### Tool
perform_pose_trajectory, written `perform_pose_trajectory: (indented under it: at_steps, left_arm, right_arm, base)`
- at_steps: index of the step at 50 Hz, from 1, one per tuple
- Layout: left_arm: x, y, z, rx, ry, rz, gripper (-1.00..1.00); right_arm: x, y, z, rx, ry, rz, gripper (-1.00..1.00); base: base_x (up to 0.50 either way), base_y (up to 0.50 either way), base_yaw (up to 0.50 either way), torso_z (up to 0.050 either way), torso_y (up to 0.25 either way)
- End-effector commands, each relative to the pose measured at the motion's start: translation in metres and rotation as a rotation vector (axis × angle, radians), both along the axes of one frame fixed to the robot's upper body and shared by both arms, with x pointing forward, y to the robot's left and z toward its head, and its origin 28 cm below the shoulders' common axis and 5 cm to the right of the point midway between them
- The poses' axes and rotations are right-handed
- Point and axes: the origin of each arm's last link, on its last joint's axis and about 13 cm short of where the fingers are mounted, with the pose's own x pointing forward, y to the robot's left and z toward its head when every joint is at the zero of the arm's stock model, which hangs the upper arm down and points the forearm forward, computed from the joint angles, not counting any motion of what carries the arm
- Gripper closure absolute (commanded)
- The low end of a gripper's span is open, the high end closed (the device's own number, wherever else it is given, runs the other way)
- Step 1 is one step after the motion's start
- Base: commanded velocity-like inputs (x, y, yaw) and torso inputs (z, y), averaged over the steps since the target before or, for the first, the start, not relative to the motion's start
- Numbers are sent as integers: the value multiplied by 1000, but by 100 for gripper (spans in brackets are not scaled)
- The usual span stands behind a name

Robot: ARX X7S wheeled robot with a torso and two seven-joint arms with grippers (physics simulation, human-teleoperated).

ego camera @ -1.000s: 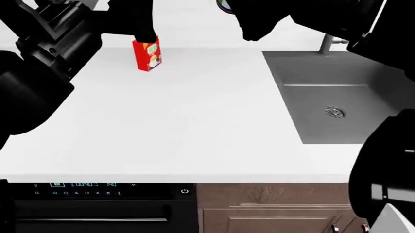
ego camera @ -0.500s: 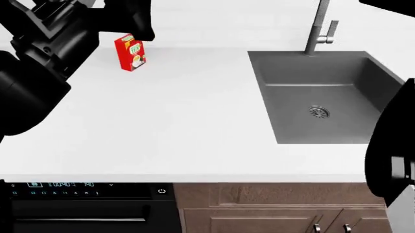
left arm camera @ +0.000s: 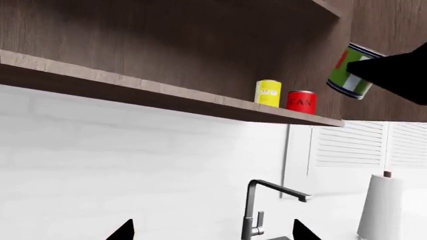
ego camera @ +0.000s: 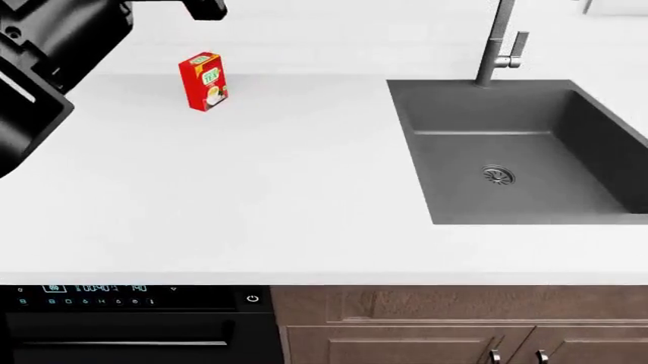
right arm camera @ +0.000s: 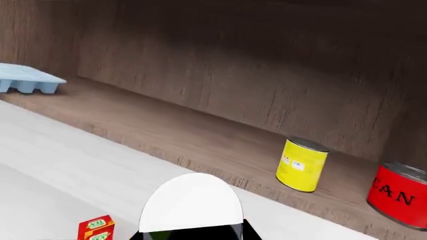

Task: Pick the cans from the counter and place them in their designated side in the cabinet.

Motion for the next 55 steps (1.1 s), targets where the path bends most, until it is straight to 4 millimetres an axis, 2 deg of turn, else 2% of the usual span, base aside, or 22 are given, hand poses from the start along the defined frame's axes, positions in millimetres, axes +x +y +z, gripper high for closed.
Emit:
perform_pose_trajectory:
  at_steps: [1,29,55]
  left_arm:
    - [-6,0,14,-14,-35,-44,-100]
    - [-29,4,46,-39,23,-179,-100]
    - [-34,3,48,-21,2,-182,-100]
  right_arm:
    - [-5,-5,10,-25,18,-117,100]
    - [-5,-5,10,-25,18,-117,100]
    - [-5,-5,10,-25,18,-117,100]
  base:
    - [0,0,0,0,0]
    - [0,0,0,0,1]
    - [129,0,0,1,1]
